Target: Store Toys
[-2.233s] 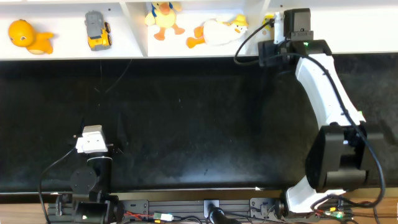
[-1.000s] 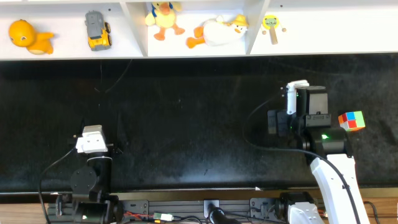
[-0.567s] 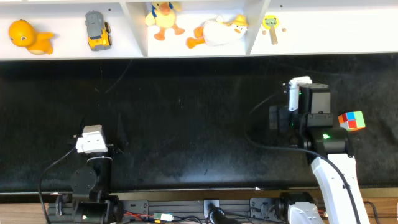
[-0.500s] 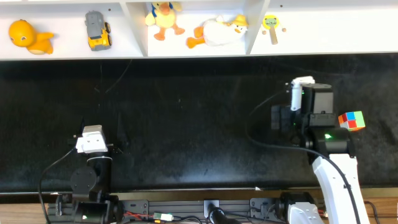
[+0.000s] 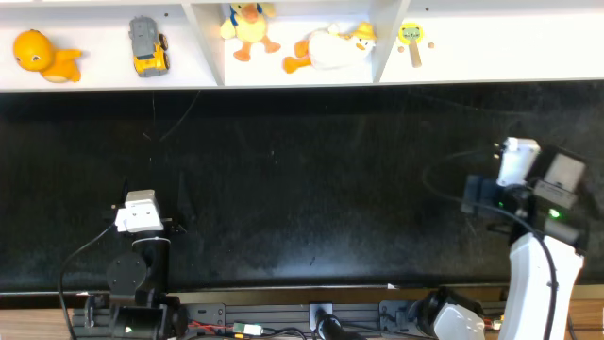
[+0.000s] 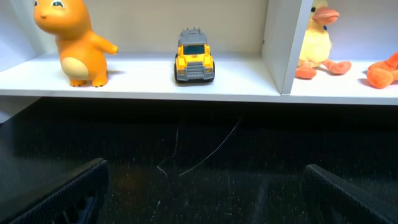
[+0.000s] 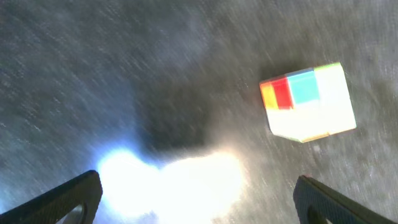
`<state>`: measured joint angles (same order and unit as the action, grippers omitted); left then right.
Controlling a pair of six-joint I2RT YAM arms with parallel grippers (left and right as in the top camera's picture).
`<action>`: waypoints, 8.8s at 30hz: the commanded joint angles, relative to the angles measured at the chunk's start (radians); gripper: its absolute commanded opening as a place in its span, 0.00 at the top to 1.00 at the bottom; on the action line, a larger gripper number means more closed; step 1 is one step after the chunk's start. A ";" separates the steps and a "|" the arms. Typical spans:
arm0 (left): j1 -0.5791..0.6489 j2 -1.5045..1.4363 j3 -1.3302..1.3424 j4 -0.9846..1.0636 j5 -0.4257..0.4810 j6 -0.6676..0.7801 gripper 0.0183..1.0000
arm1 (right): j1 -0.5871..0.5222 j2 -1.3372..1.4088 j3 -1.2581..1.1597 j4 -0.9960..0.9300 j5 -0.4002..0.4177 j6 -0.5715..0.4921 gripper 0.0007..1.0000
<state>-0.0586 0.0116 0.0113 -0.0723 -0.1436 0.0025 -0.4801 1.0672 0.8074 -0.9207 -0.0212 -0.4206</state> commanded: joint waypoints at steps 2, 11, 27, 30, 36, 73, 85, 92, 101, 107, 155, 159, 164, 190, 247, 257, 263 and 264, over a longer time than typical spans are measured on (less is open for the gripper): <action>0.004 -0.009 -0.003 0.000 -0.007 0.012 0.00 | -0.196 -0.001 -0.003 -0.037 -0.138 -0.231 0.00; 0.004 -0.009 -0.003 0.000 -0.007 0.012 0.00 | -0.337 0.007 0.009 -0.124 -0.203 -0.500 0.00; 0.004 -0.009 -0.003 0.000 -0.007 0.012 0.00 | -0.583 0.196 0.207 -0.199 -0.300 -0.683 0.00; 0.004 -0.009 -0.003 0.000 -0.007 0.012 0.00 | -0.611 0.224 0.219 -0.189 -0.294 -0.712 0.00; 0.004 -0.009 -0.003 0.000 -0.007 0.012 0.00 | -0.641 0.283 0.222 -0.122 -0.294 -0.731 0.00; 0.004 -0.009 -0.003 0.000 -0.007 0.012 0.00 | -0.449 0.526 0.224 0.146 -0.377 -0.560 0.04; 0.004 -0.009 -0.003 0.000 -0.007 0.012 0.00 | -0.414 0.556 0.224 0.158 -0.353 -0.535 0.11; 0.004 -0.009 -0.003 0.000 -0.007 0.012 0.00 | -0.412 0.556 0.224 0.150 -0.343 -0.528 0.26; 0.004 -0.009 -0.003 0.000 -0.007 0.012 0.00 | -0.412 0.556 0.224 0.151 -0.322 -0.525 0.48; 0.004 -0.009 -0.003 0.000 -0.007 0.012 0.00 | -0.410 0.556 0.224 0.151 -0.322 -0.519 0.52; 0.004 -0.009 -0.003 0.000 -0.007 0.012 0.00 | 0.009 0.762 0.797 0.240 -0.329 -0.251 0.64; 0.004 -0.009 -0.003 0.000 -0.007 0.012 0.00 | 0.029 0.787 0.797 0.276 -0.328 -0.231 0.65; 0.004 -0.009 -0.003 0.000 -0.007 0.012 0.00 | 0.043 0.800 0.797 0.285 -0.328 -0.229 0.65; 0.004 -0.009 -0.003 0.000 -0.007 0.012 0.00 | 0.043 0.857 0.797 0.333 -0.325 -0.154 0.65; 0.004 -0.009 -0.003 0.000 -0.007 0.012 0.00 | 0.637 -0.423 -0.567 1.026 0.118 0.362 0.00; 0.004 -0.009 -0.003 0.000 -0.007 0.012 0.00 | 0.528 -0.724 -0.805 1.023 0.064 0.422 0.00; 0.004 -0.009 -0.003 0.000 -0.007 0.012 0.00 | 0.481 -0.808 -0.803 0.887 -0.077 0.421 0.00; 0.004 -0.009 -0.003 0.000 -0.007 0.012 0.00 | 0.481 -0.827 -0.803 0.861 -0.085 0.421 0.00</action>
<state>-0.0586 0.0113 0.0113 -0.0723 -0.1436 0.0025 0.0044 0.2928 0.0181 -0.0170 -0.0288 -0.0147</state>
